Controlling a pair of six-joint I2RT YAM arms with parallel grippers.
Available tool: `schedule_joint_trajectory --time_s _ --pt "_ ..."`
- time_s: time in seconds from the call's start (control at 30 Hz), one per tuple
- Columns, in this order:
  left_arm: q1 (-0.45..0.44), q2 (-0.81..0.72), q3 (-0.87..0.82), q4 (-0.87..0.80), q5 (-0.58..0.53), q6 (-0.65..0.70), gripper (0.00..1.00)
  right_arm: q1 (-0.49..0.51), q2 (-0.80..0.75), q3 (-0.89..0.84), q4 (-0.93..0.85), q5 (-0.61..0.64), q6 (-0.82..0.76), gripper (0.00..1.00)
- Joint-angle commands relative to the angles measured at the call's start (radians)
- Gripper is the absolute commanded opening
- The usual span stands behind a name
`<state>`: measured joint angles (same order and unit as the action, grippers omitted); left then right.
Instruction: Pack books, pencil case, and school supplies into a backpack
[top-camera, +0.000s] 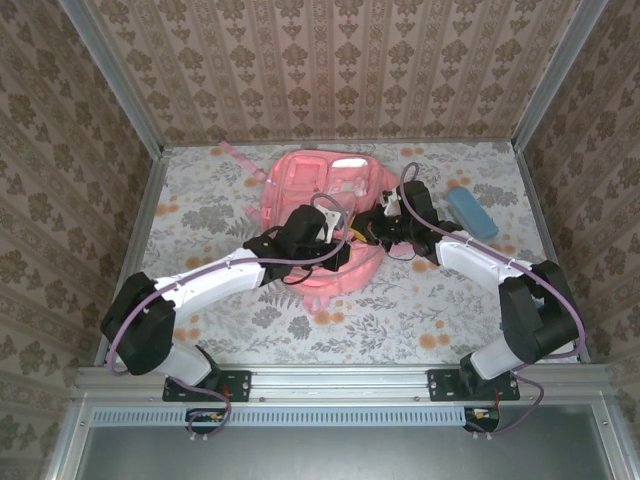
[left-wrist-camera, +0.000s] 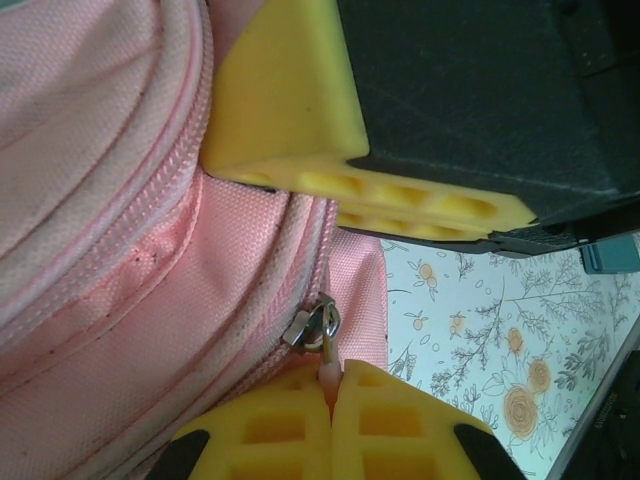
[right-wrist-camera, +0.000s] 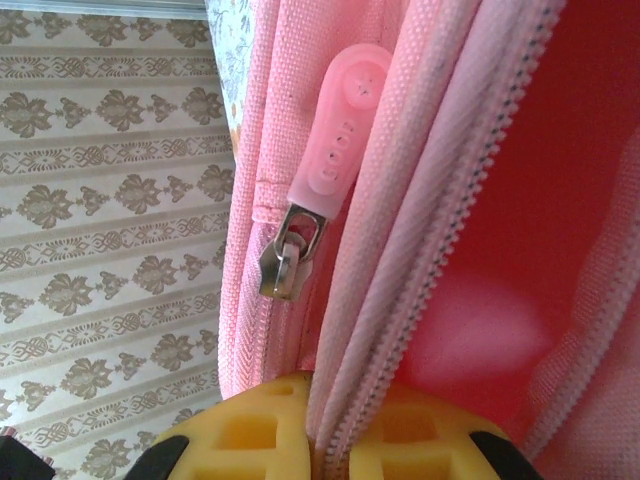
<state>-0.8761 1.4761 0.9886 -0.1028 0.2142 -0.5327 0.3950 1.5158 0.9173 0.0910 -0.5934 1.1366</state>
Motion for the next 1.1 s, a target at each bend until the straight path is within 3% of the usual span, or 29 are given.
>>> schedule_joint_trajectory --time_s 0.0,0.37,0.53,0.7,0.77,0.87,0.9,0.97,1.07 --pt "-0.018 -0.018 0.045 0.033 -0.007 0.042 0.00 0.017 0.004 0.009 0.005 0.006 -0.019 0.00" --pt "0.018 -0.252 -0.225 -0.206 -0.151 -0.025 0.00 -0.033 0.001 0.028 -0.090 0.078 -0.075 0.00" --pt "0.097 -0.255 -0.264 -0.215 -0.193 -0.050 0.00 -0.056 -0.014 0.007 -0.041 0.068 -0.072 0.00" --pt "0.147 -0.206 -0.237 -0.144 -0.144 -0.008 0.00 -0.081 -0.049 -0.022 0.015 0.039 -0.070 0.03" --pt "0.140 -0.193 -0.216 -0.084 -0.084 0.016 0.00 -0.074 -0.059 -0.040 0.048 0.012 -0.051 0.15" --pt "0.108 -0.178 -0.174 -0.032 -0.031 0.043 0.00 -0.047 -0.083 -0.081 0.085 0.026 -0.004 0.50" --pt "0.098 -0.173 -0.161 -0.024 -0.022 0.053 0.00 -0.033 -0.091 -0.090 0.087 0.040 0.007 0.57" --pt "0.069 -0.160 -0.126 -0.009 -0.004 0.068 0.00 -0.007 -0.100 -0.104 0.089 0.073 0.035 0.68" --pt "0.036 -0.137 -0.088 0.021 0.021 0.076 0.00 0.031 -0.100 -0.115 0.106 0.112 0.074 0.75"
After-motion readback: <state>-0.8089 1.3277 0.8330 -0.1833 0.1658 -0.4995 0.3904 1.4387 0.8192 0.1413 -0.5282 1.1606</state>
